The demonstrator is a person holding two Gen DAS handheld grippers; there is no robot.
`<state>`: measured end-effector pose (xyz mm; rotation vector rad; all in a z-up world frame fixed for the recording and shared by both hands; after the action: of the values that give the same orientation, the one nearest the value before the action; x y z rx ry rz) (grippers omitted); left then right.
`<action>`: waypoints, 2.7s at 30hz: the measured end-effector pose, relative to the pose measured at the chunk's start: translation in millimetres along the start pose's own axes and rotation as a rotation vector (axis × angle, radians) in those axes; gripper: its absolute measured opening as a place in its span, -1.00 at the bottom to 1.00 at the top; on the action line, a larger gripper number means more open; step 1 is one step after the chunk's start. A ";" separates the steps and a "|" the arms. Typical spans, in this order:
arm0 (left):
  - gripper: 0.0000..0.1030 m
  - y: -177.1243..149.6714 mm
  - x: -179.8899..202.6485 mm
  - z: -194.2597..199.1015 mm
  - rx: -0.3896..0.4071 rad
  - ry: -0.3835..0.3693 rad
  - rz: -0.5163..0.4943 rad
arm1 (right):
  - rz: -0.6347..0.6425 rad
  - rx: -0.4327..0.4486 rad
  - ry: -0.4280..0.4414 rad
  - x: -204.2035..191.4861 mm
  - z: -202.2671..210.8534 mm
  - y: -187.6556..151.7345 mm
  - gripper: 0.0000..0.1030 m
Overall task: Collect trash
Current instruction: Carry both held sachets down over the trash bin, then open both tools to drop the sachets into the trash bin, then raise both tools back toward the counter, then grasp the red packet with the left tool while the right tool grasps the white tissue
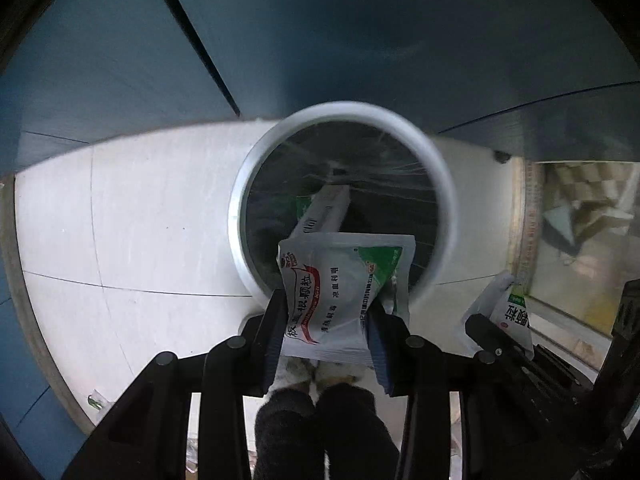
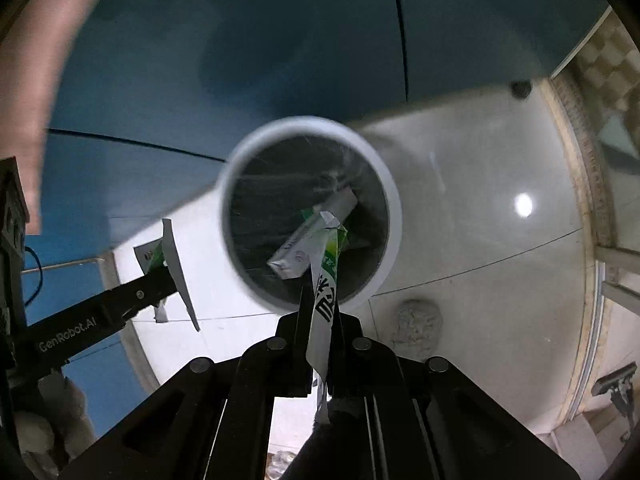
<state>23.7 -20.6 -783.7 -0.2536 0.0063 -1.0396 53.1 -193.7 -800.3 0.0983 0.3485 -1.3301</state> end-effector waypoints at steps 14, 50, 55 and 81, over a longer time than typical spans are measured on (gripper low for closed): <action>0.99 3.8 -24.8 -10.1 0.057 0.125 -0.023 | -0.007 -0.061 -0.039 9.7 -73.5 16.0 0.22; 0.99 -141.3 7.5 330.9 0.256 0.174 -0.021 | 0.142 0.136 -0.202 -96.8 300.7 -68.0 1.00; 0.99 -160.8 15.4 412.3 0.351 0.181 -0.042 | 0.117 0.197 -0.111 -121.3 396.4 -92.0 1.00; 0.97 75.9 65.7 501.9 0.383 0.061 0.104 | -0.066 0.395 0.026 -102.7 567.3 139.2 1.00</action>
<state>184.4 62.6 -305.0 0.1253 -0.1225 -0.9241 276.1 -215.8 -251.2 0.4375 0.1073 -1.4511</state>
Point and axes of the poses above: each gripper's, at about its wrist camera, not at the fingertips, and z roughly against the way its jaws point, x to its right, y to its top, the point moved 5 cm from there along -z, roughly the way its jaws point, and after that the axes turned 1 degree about -x, right-handed, at the moved point
